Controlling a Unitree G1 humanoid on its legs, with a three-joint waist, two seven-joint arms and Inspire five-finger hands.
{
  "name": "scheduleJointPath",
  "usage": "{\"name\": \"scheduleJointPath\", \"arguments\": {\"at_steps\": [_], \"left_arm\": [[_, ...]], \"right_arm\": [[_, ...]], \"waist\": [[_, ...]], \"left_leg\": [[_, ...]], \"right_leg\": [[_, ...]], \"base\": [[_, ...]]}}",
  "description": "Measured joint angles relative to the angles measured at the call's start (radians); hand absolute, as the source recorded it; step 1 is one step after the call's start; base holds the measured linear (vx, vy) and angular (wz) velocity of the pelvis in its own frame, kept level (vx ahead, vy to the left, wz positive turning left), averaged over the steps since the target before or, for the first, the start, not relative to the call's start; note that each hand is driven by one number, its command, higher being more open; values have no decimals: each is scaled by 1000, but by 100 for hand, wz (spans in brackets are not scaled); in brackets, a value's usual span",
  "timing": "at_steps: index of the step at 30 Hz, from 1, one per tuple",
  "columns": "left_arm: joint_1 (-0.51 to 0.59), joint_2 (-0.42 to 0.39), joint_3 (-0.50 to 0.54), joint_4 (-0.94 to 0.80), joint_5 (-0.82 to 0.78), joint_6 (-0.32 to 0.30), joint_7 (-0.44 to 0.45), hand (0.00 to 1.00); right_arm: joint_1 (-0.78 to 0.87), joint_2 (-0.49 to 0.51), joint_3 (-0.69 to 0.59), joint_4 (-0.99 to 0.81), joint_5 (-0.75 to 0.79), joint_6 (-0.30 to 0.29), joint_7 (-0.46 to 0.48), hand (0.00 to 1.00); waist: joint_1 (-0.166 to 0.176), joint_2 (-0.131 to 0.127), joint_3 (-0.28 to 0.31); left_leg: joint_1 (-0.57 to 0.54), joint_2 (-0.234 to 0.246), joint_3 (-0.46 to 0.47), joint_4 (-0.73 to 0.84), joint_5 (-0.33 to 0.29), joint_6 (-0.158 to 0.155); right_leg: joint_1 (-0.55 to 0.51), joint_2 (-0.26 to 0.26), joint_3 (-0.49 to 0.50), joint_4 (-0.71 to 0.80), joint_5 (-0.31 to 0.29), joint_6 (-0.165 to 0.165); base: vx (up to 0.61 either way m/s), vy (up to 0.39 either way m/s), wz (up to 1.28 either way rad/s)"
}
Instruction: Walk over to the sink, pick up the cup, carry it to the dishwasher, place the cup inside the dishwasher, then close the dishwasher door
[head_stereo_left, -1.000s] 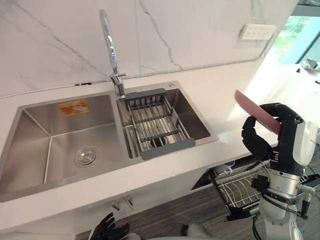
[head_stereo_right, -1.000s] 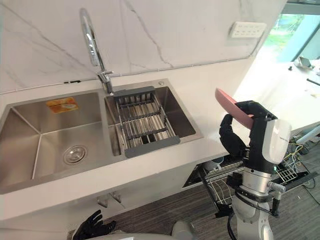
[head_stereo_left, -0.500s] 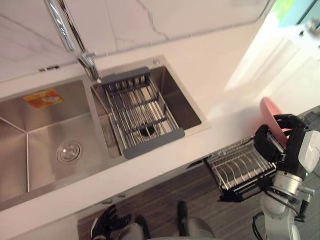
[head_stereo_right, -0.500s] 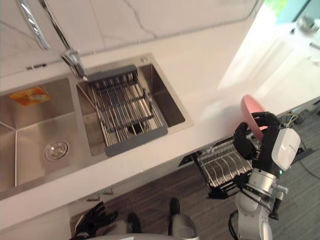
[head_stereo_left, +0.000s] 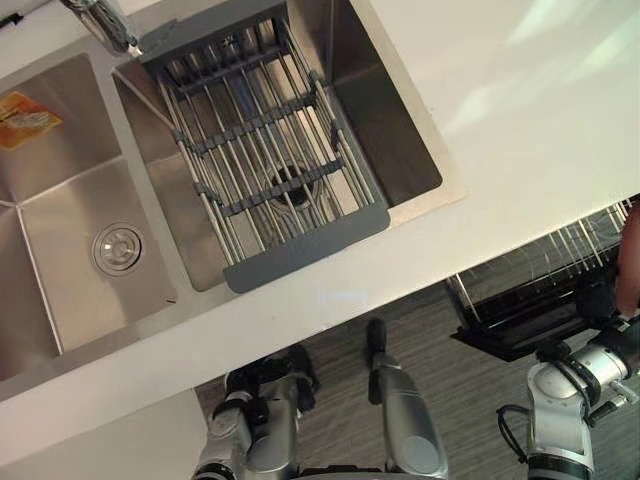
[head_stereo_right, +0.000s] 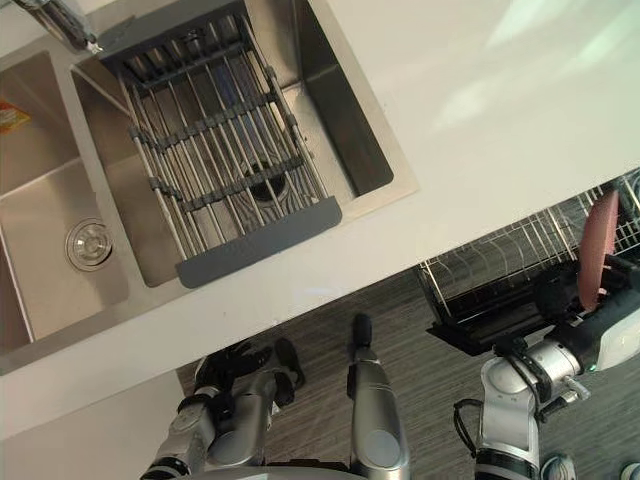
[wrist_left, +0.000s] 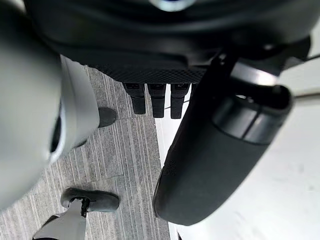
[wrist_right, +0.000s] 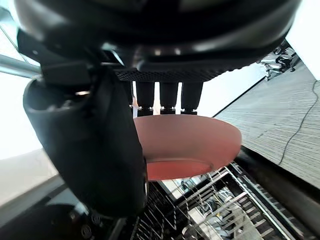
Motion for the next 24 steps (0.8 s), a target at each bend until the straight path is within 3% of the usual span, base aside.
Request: {"name": "scheduleJointPath", "arguments": {"at_steps": [5, 11, 12, 14, 18, 20, 24], "left_arm": [[-27, -17, -2, -1, 0, 16, 5, 90], [-53, -7, -2, -2, -31, 19, 14, 90], [-59, -2, -2, -3, -37, 22, 16, 90], [-65, 7, -2, -4, -50, 28, 19, 90], [-76, 13, -1, -10, -60, 36, 19, 90], [-80, 12, -1, -11, -61, 38, 18, 90], [-83, 12, 0, -19, -61, 46, 15, 90]], "right_arm": [[-3, 2, 3, 61, 36, -51, 150, 30], [-82, -33, 57, 152, 82, -8, 350, 30], [-102, -53, 59, 167, 113, 1, 380, 90], [-134, -89, 58, 167, 153, 5, 399, 90], [-266, -198, 51, 264, 225, 86, 405, 90], [-319, -208, 48, 335, 250, 127, 402, 90], [-340, -205, 39, 351, 270, 143, 384, 90]], "waist": [[3, -2, 14], [7, -3, 38], [12, -3, 39], [13, -4, 40], [22, -6, 46], [29, -6, 50], [29, -3, 51]], "left_leg": [[-3, 0, 3, 20, -13, 5], [-47, 1, 14, 43, -20, 11], [-60, 5, 14, 47, -20, 11], [-78, 7, 14, 53, -20, 12], [-98, 7, 12, 55, -16, 16], [-105, 3, 5, 44, -7, 19], [-106, -9, 5, 17, 9, 23]], "right_leg": [[-5, -2, 6, 16, -1, 0], [-39, -2, 11, -1, 1, 6], [-47, -2, 11, -7, 7, 5], [-61, -1, 11, -12, 14, 5], [-73, -2, 7, -26, 27, 6], [-78, -5, -3, -29, 28, 5], [-90, -14, -15, -30, 40, 2]], "base": [[-18, 7, -2], [-44, -2, -6], [-36, -5, -2], [0, 0, 0], [-2, -4, 1], [3, -21, 10], [4, -5, 2]]}}
